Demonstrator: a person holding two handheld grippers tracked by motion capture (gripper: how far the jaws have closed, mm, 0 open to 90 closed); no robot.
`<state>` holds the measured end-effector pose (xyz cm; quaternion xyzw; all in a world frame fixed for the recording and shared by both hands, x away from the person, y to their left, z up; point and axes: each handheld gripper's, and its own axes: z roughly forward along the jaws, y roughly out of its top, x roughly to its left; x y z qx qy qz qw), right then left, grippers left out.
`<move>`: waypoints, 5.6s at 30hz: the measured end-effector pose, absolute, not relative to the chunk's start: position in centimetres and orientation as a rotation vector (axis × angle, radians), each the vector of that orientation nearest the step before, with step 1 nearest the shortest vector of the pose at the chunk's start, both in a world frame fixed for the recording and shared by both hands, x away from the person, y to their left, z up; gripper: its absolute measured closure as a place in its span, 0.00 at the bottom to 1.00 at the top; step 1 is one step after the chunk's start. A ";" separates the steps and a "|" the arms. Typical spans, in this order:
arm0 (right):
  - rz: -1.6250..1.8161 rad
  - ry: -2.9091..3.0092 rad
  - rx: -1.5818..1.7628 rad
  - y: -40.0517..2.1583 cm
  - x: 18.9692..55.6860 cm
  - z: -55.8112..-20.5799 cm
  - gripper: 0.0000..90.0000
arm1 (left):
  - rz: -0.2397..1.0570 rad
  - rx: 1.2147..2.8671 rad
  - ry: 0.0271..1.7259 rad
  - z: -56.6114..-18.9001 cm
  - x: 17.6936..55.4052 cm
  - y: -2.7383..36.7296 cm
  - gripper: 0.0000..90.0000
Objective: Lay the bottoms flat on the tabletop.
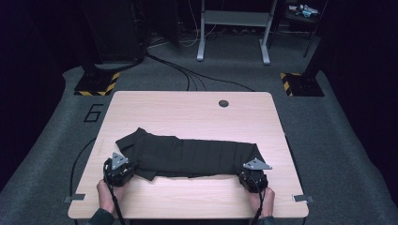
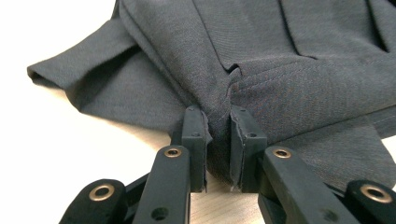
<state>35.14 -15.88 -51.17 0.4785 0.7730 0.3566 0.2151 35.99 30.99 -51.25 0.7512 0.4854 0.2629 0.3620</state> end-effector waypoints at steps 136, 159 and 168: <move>0.758 2.209 1.539 -17.2 46.1 -51.5 0.05 | 0.495 2.077 1.403 -51.7 45.1 31.9 0.15; 0.812 2.217 1.482 -17.4 41.3 -51.8 0.06 | 0.528 2.024 1.382 -52.2 38.7 32.4 0.15; 0.807 2.233 1.475 -17.5 39.6 -51.7 0.07 | 0.498 2.065 1.397 -51.8 36.9 32.5 0.15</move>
